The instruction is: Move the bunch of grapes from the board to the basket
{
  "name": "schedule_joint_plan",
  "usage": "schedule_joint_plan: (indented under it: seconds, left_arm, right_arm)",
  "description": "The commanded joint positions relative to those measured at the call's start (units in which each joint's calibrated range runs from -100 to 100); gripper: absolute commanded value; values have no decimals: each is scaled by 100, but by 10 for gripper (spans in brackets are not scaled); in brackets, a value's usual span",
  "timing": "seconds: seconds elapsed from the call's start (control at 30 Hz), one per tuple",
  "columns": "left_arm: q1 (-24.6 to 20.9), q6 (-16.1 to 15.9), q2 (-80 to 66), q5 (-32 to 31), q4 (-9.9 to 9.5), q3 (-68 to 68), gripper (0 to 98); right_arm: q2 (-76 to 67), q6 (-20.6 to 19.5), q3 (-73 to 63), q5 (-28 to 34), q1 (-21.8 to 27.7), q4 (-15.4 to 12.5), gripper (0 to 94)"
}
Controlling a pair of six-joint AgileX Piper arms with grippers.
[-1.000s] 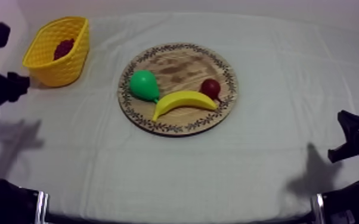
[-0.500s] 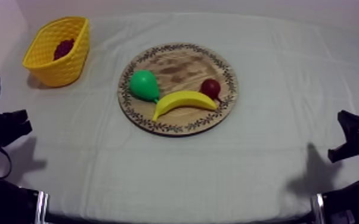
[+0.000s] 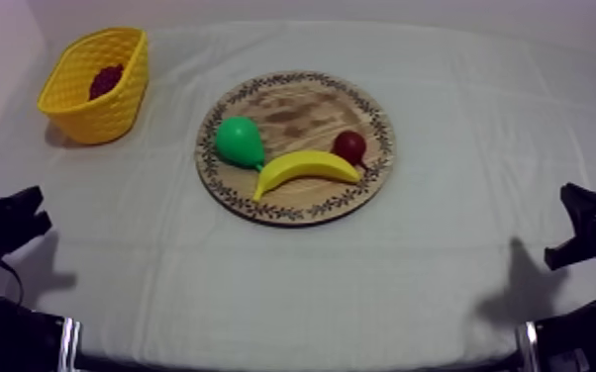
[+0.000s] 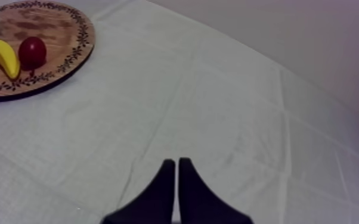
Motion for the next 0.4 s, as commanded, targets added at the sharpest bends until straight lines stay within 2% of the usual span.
schedule_joint_plan:
  seconds: [0.0,0.37]
  left_arm:
    - [-15,340,-162,-27,1,14,1]
    - [-180,441,-1143,-254,8,159,1]
  right_arm:
    - [-1,2,-2,-3,-2,0,3]
    - [-1,2,-2,-3,-2,0,3]
